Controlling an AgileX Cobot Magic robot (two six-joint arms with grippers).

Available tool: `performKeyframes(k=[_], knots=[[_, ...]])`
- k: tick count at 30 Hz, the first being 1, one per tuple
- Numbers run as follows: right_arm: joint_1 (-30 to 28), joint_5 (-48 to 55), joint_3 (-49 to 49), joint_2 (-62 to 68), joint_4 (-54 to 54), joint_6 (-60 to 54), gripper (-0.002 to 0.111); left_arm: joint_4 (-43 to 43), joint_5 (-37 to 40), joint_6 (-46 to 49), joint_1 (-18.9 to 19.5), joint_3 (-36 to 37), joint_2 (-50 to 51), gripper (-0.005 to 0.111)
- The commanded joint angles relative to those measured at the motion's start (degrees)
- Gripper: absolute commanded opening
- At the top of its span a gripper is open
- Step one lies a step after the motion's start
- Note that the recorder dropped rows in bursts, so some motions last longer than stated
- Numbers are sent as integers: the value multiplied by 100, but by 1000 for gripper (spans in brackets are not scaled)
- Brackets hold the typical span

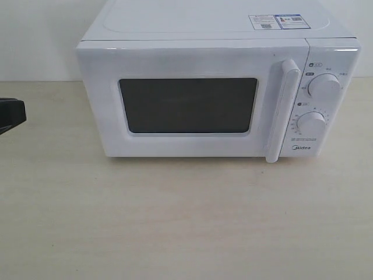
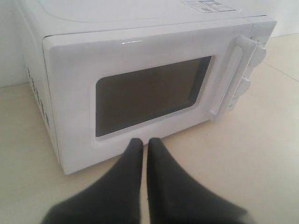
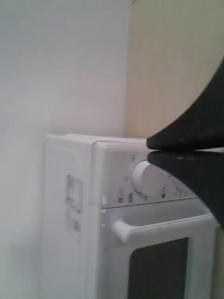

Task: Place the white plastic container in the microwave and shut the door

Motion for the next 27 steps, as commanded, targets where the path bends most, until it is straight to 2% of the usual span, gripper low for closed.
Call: performKeyframes(k=[1,15,27], knots=[[-50,-396,721,-35,-37,391,0,4,-29,-34,-6,19,-32,4],[-50,-724,1810,-1733,88,536,0,4,-29,-34,-6,19,-32,4],[-50,-814,2037,-2962,88,537,0,4,-29,-34,-6,19,-32,4]])
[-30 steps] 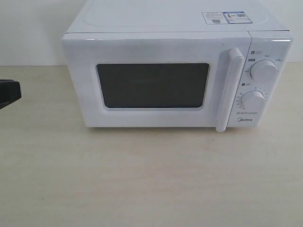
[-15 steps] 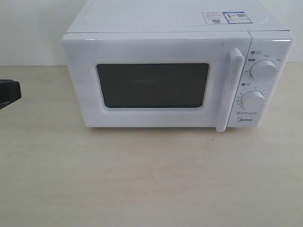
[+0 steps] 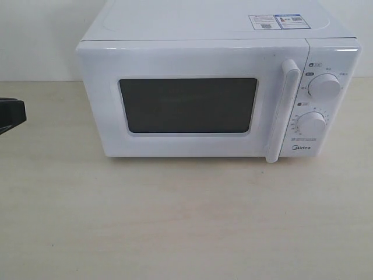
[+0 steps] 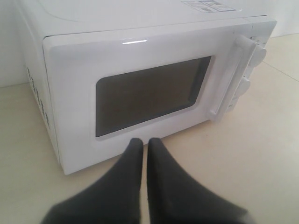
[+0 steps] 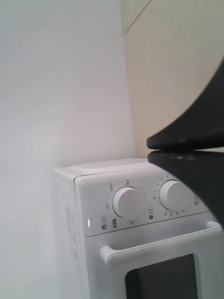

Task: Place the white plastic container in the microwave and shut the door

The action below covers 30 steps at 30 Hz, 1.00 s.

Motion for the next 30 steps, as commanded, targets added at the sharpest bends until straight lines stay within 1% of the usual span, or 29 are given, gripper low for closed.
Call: performKeyframes(k=[1,8,10,12,15,17,19,20,22,30], knots=[[-50,-57,16,-209,10,-1,0,4,-29,-34,-6,19,-32,4],[-50,-28,16,-195,10,107,0,4,-44,-34,-6,19,-32,4],[-50,18,16,-195,-70,360,0,4,-44,-34,-6,19,-32,4],[-50,81,16,-195,-650,1004,0,4,-44,-34,-6,19,-32,4],[-50,364,16,-195,-2916,3029,0,4,-44,-34,-6,19,-32,4],[-50,465,16,-195,-4563,4779,0,4,-44,-34,-6,19,-32,4],[-50,491,16,-195,-5715,5968,0,4,-44,-34,-6,19,-32,4],[-50,491,16,-195,-6100,6422,0,4,-44,-34,-6,19,-32,4],[-50,491,16,-195,-6418,6839,0,4,-18,-34,-6,19,-32,4],[-50,491,16,-195,-6459,6839,0,4,-18,-34,-6,19,-32,4]])
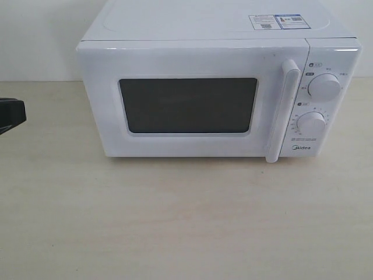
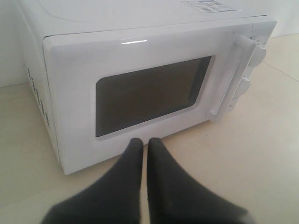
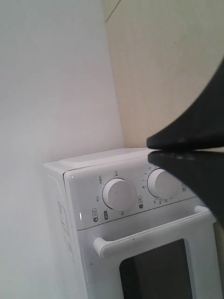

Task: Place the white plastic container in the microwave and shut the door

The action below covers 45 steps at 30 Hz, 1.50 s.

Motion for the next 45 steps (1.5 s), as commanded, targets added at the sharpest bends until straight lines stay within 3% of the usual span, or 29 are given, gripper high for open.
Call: performKeyframes(k=[1,10,18,26,36,45], knots=[[-50,17,16,-39,-119,68,0,4,-18,-34,-6,19,-32,4],[-50,254,16,-39,-117,-9,0,4,-44,-34,-6,19,-32,4],[-50,1135,16,-39,-117,-751,0,4,-32,-34,-6,19,-32,4],[-50,1203,201,-224,-117,-784,0,4,-56,-34,-6,19,-32,4],[-50,1213,201,-224,-107,-593,0,4,-56,-34,-6,19,-32,4],[-50,1213,201,-224,-935,265,0,4,-56,-34,-6,19,-32,4]])
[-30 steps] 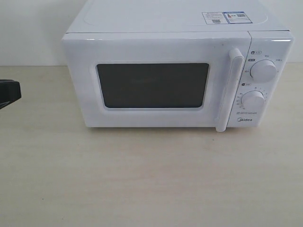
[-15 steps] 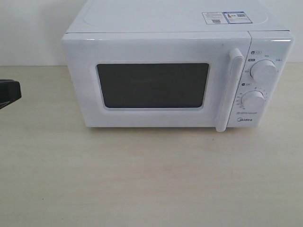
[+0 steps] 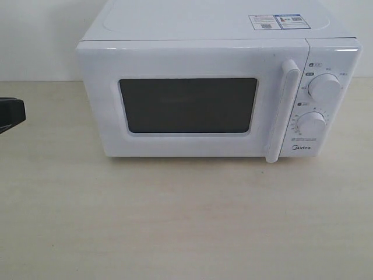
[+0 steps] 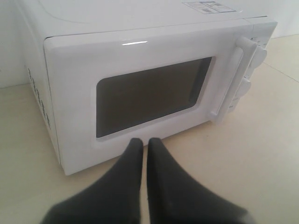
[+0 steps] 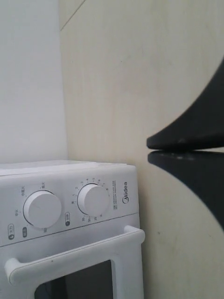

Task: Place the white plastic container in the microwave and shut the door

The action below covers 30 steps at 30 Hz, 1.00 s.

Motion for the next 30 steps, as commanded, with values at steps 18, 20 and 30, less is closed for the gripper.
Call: performKeyframes(k=[18,20,30], knots=[[-50,265,25,-24,-232,-177,0,4,-30,-34,-6,19,-32,4],[-50,265,25,-24,-243,-203,0,4,-30,-34,-6,19,-32,4],[-50,265,25,-24,-243,-158,0,4,-41,-34,-6,19,-32,4]])
